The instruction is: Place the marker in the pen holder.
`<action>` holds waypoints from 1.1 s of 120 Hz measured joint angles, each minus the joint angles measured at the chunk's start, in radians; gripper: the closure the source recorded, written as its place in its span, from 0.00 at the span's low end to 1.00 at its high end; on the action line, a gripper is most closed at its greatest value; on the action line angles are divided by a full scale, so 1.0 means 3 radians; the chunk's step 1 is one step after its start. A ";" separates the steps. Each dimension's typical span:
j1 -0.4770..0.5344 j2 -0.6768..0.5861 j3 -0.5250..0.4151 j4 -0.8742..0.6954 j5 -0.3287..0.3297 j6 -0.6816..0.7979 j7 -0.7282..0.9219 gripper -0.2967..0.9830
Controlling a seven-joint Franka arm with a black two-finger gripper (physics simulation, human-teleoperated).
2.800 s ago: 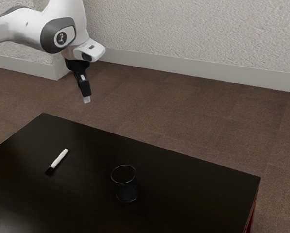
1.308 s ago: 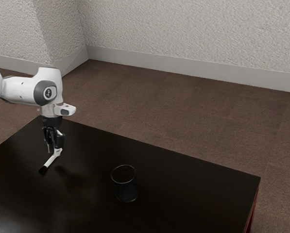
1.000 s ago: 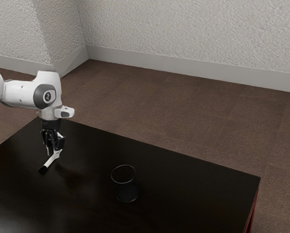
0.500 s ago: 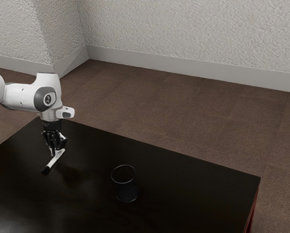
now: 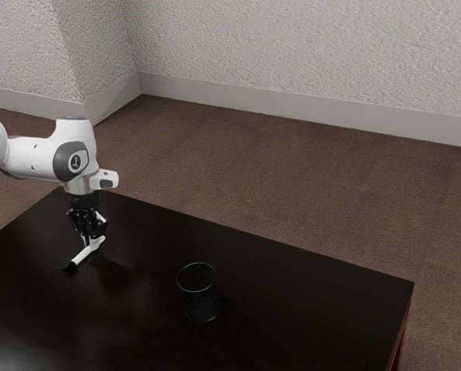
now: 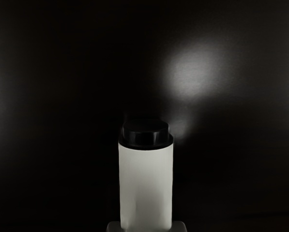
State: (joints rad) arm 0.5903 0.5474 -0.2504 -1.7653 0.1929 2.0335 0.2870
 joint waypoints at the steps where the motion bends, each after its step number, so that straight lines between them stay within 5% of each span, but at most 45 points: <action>1: 0.0000 -0.0004 0.0000 -0.0003 0.0000 0.0004 0.0000 0.77; 34: 0.0094 -0.0672 -0.0301 -0.0633 -0.0077 0.0257 -0.0023 0.79; 74: 0.1801 -0.1220 -0.2522 -0.1422 -0.0396 0.1161 -0.0073 0.80; 98: 0.2334 -0.1268 -0.3297 -0.1756 -0.0430 0.1868 -0.0104 0.80; 117: 0.2460 -0.1228 -0.3555 -0.1909 -0.0444 0.2511 -0.0106 0.81; 132: 0.3609 -0.1170 -0.4795 -0.2053 -0.0441 0.2943 -0.0085 0.81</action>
State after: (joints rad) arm 1.6732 0.1964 -1.6888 -2.3811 0.0607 2.9165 0.2616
